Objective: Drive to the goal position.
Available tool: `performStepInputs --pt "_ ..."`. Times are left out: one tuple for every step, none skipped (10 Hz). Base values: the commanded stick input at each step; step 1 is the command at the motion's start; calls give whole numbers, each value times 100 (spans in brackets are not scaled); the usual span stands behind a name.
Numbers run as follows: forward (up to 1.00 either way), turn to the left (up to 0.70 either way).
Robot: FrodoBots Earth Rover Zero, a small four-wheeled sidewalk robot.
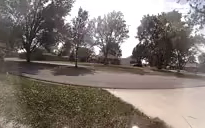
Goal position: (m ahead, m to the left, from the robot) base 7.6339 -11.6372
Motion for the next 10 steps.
performStepInputs --pt "0 0" --pt "0 -14" --pt "0 -27" --pt "0 -41" --pt "0 -54" --pt "0 -68" --pt "0 -70" --pt "0 -70" --pt "0 -70" --pt "0 -70"
